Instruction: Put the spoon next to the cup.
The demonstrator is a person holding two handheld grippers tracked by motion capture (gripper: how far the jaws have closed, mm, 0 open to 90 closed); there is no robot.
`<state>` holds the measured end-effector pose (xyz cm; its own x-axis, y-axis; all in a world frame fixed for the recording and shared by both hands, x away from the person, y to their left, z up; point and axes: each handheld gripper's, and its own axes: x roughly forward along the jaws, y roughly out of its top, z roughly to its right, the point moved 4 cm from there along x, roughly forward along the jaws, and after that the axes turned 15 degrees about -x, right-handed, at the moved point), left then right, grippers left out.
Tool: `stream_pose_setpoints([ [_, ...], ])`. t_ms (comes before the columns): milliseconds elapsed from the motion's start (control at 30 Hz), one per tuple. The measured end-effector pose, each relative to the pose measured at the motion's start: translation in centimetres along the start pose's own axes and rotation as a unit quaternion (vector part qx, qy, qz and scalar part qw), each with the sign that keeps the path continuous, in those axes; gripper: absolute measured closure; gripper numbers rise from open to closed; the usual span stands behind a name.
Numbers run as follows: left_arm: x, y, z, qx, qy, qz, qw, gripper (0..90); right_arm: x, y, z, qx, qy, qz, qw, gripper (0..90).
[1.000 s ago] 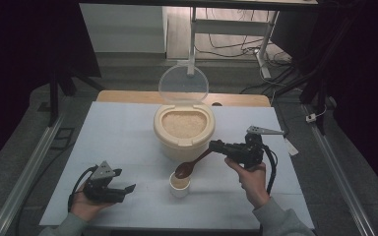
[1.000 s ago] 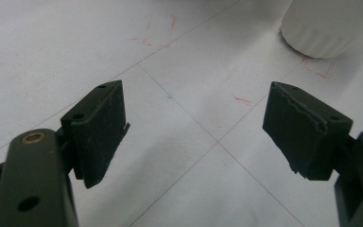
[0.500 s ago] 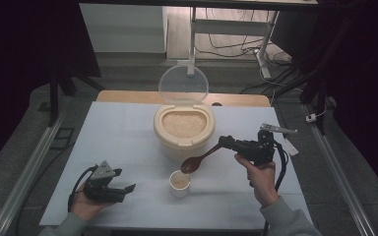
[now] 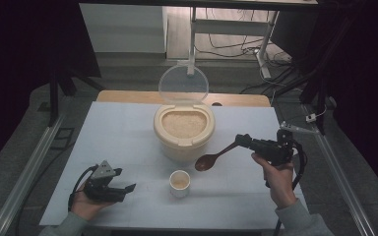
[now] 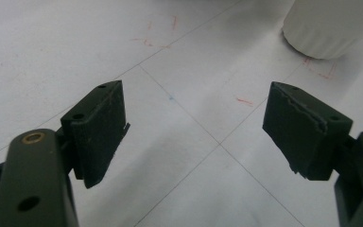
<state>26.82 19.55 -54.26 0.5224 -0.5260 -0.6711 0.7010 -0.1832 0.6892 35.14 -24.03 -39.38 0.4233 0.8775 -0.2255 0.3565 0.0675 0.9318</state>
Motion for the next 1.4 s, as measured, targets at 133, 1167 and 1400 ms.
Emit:
stream_pose_setpoints([
  [133, 0.0, 0.0, 0.0, 0.000, 0.000, 0.000, 1.0000, 22.0, 0.0, -0.4, 0.2, -0.003, -0.001, -0.016, 0.9999, 82.8],
  [1167, 0.0, 0.0, 0.0, 0.001, 0.001, -0.002, 1.0000, 22.0, 3.7, -3.6, -0.5, -0.025, 0.068, -0.188, 0.9796, 82.7],
  [1400, 0.1, 0.0, 0.0, 0.002, 0.001, -0.003, 1.0000, 22.0, 4.3, -4.2, -0.5, -0.018, 0.091, -0.217, 0.9717, 82.8],
])
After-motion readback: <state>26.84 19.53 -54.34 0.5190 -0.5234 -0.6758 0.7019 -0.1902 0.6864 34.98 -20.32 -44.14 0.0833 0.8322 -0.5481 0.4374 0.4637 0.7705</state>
